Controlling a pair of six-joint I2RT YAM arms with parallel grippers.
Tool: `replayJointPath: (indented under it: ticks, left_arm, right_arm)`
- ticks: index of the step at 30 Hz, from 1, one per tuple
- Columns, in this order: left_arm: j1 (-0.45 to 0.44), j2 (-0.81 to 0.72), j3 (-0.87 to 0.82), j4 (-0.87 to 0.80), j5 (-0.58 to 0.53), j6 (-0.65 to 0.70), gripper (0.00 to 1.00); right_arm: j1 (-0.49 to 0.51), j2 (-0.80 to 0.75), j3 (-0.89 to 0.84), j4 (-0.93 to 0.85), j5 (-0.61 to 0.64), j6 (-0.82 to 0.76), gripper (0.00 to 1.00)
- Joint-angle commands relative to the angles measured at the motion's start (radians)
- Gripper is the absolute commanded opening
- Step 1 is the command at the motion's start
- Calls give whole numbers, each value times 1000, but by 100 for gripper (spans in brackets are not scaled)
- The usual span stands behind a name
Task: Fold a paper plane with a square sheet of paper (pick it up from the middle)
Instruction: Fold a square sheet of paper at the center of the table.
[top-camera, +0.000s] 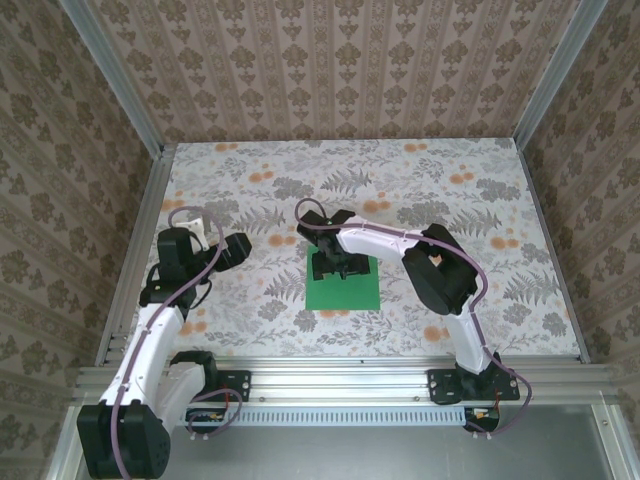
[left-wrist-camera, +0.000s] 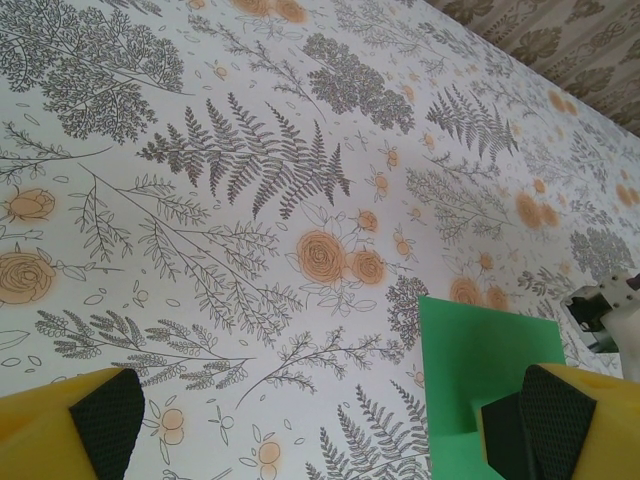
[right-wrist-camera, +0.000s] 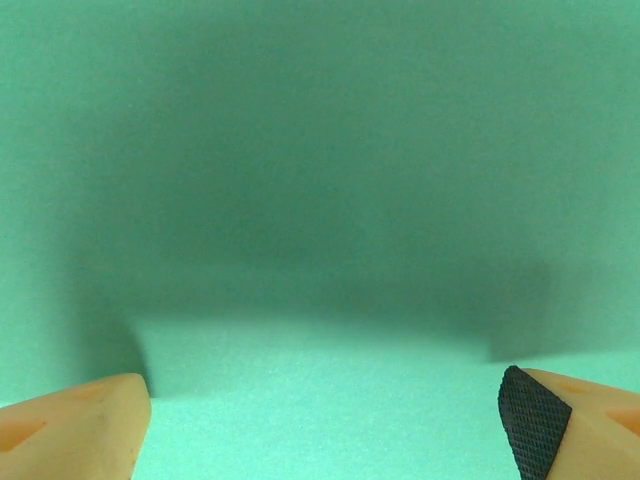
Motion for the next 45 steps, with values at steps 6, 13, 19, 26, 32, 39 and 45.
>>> replayJointPath:
  ticks: [6,13,19,26,32,39,45]
  left_arm:
    - [-4,9,-2,21,20,23,100]
    - [-5,16,-1,19,40,17,100]
    - [-5,17,6,15,46,10,100]
    - [-7,18,6,9,52,9,100]
    - [-8,20,6,10,52,9,100]
    - [-12,21,8,2,55,10,100]
    - [-15,27,4,17,62,9,100]
  right_arm:
    - [-11,51,-56,42,-62,41,93]
    - [-12,51,-83,56,-67,45,88]
    - [-18,32,-83,61,-68,20,80]
    - [-24,6,-89,73,-85,-6,81]
    - [-26,-26,-38,31,-63,-35,80]
    - [-29,-37,-41,26,-53,-34,87]
    - [-31,-42,-34,25,-42,-36,92]
